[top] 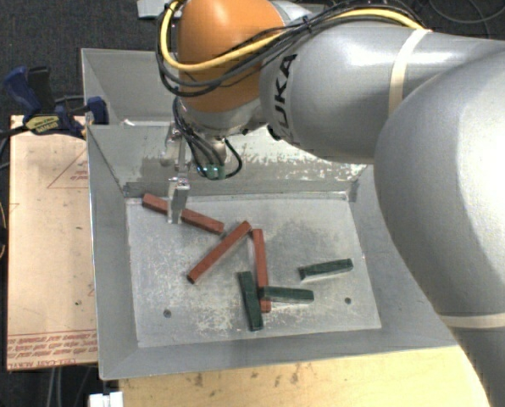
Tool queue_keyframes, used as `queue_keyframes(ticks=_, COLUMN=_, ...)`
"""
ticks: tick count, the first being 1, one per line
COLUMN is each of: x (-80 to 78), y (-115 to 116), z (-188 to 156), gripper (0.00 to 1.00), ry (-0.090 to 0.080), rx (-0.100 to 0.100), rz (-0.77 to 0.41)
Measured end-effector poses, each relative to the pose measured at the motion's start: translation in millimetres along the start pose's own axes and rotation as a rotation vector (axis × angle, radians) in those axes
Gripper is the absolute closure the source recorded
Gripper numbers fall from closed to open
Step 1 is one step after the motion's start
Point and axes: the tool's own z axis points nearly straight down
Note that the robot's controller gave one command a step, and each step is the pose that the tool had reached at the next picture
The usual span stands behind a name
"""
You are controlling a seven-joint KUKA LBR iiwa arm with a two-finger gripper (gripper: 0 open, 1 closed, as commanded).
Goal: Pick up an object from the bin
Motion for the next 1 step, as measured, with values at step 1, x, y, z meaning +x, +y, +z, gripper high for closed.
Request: queue_keyframes(ticks=1, x=-1.7, y=-1.0, z=-5.5, gripper=0.00, ry=-0.008, rx=-0.001, rz=0.003)
